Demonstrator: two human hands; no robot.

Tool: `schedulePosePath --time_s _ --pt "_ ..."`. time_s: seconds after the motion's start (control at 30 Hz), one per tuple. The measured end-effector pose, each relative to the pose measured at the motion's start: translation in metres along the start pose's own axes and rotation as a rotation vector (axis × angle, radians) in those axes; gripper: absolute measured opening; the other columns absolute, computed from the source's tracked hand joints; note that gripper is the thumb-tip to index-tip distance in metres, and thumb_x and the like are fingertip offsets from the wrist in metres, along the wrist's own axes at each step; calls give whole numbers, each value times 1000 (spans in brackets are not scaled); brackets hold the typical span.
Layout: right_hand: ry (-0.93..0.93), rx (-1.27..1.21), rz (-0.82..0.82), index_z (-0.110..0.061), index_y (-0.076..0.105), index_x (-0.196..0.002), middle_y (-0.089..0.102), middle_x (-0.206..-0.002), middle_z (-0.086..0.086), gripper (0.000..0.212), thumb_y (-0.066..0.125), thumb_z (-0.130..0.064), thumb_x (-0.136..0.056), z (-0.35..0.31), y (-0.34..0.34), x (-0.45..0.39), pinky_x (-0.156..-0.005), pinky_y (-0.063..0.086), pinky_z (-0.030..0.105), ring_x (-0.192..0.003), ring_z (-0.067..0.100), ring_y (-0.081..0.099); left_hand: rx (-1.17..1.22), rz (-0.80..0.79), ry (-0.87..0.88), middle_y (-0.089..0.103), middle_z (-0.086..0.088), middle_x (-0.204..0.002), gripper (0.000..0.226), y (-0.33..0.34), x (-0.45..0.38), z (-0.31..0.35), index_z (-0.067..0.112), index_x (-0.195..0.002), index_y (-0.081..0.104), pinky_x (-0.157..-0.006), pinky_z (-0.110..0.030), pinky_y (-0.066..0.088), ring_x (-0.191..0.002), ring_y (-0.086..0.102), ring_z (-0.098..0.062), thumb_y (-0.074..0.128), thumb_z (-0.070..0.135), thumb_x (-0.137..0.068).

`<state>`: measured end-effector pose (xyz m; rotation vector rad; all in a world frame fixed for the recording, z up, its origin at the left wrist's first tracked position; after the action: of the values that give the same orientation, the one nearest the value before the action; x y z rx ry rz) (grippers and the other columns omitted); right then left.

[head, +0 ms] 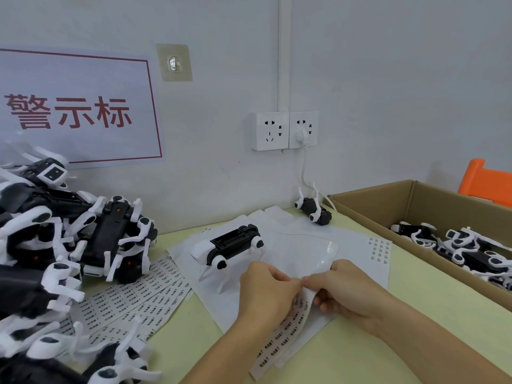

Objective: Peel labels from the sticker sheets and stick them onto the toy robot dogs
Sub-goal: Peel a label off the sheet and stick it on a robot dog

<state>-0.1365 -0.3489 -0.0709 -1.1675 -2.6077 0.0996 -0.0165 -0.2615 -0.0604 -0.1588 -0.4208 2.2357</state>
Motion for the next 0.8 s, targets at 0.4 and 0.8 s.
schedulePosePath --time_s 0.4,0.8 --pt "93 69 107 11 66 -84 65 -63 15 17 64 -5 -89 -1 -37 -3 -45 48 24 -48 19 59 64 38 -127 61 -5 -57 18 0 -1 -10 1 -78 66 -37 -17 39 -30 45 -11 66 17 -85" --pt "-102 633 437 7 67 -83 51 -54 3 37 51 -23 -97 -33 -71 10 -44 44 24 -43 17 49 -79 305 373 60 4 -69 19 -14 12 20 21 -74 62 -55 -19 47 -62 56 -9 64 11 -90"
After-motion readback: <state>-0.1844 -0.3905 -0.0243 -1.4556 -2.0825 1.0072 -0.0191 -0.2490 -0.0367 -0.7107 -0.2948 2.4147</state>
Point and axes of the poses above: each hand's wrist, its own x-axis away from the middle knuckle, its own y-axis out of the palm, z = x × y, the point moved 8 cm from there along -x, towards the middle knuckle
